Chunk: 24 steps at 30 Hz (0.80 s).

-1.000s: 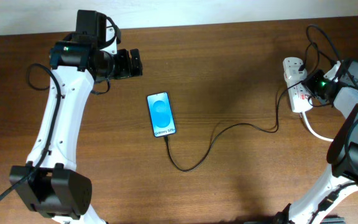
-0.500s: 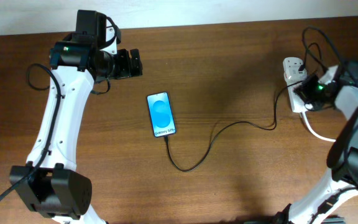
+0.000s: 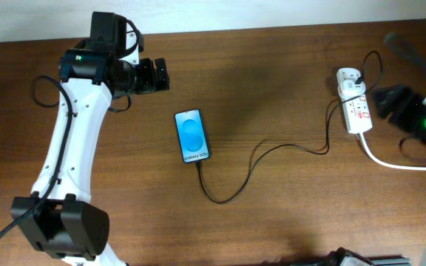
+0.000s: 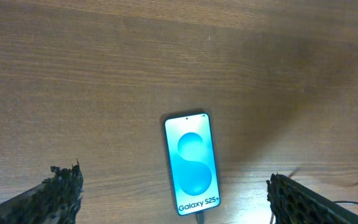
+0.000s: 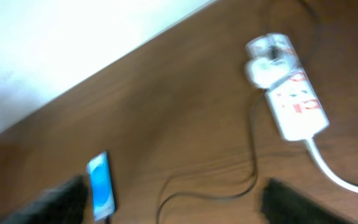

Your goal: Plug charger to phone and switch on socket

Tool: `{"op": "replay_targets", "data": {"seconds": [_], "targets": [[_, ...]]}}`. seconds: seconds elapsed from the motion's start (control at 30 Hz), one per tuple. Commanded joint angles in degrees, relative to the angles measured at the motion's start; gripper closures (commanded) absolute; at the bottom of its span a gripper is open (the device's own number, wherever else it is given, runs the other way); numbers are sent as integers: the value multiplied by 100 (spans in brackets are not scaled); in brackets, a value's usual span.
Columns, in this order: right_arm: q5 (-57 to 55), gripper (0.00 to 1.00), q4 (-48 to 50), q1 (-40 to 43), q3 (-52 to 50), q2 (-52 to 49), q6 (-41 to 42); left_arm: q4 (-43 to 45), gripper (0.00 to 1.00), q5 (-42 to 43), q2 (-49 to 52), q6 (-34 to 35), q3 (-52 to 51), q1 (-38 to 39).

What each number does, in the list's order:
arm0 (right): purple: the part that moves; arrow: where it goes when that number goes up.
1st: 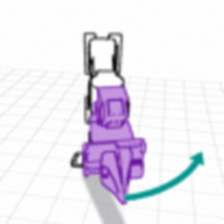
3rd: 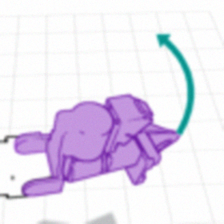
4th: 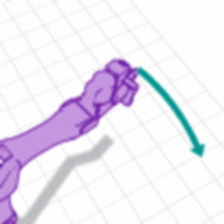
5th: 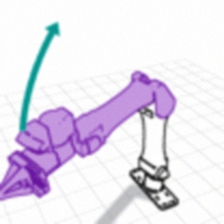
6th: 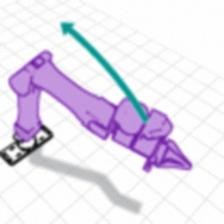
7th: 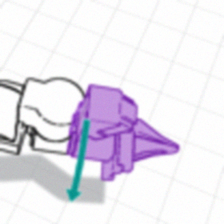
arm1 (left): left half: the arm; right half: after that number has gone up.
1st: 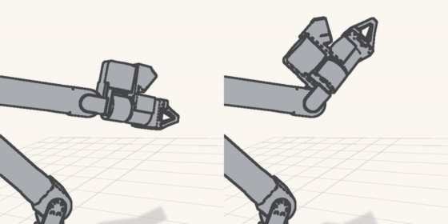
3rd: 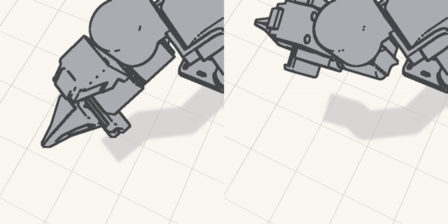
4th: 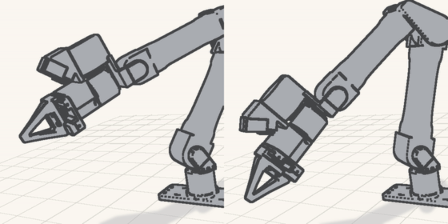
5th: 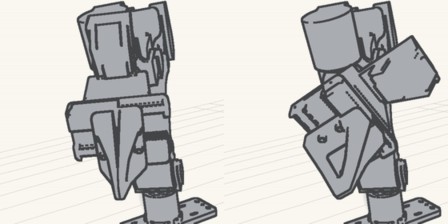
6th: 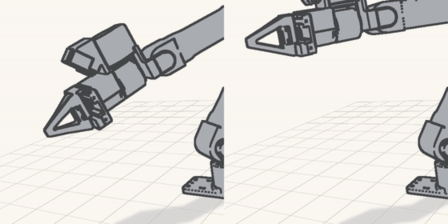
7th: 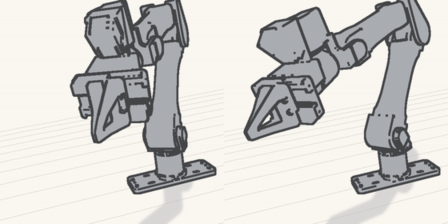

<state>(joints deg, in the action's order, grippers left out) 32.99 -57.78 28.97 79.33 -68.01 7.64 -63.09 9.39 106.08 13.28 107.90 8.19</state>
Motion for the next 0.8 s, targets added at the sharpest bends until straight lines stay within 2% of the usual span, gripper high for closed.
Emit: {"op": "replay_targets", "data": {"seconds": [0.0, 0.13, 0.23, 0.37, 0.43, 0.63, 0.77], "targets": [[216, 1, -160, -201, 24, 730, -232, 0, 1, -44, -15, -2, 15, -35], [205, 1, -208, -197, 24, 1272, -280, 0, 1, -44, -13, -2, 15, -35], [199, 1, -334, -197, 24, 1534, -621, 0, 1, -44, -13, -2, 15, -35], [192, 1, -997, -201, 2, 1709, -1683, 0, 1, -44, -15, -2, 15, -35], [76, 1, -944, -297, -131, 1829, -1987, 0, 1, -44, -15, -2, 15, -35], [-1519, 1, 798, -1508, -1469, 2594, -2031, 0, 1, -44, -15, -2, 15, -35], [-2323, 1, 2142, -2238, -2861, 3401, -2028, 0, 1, -44, -15, -2, 15, -35]]}}
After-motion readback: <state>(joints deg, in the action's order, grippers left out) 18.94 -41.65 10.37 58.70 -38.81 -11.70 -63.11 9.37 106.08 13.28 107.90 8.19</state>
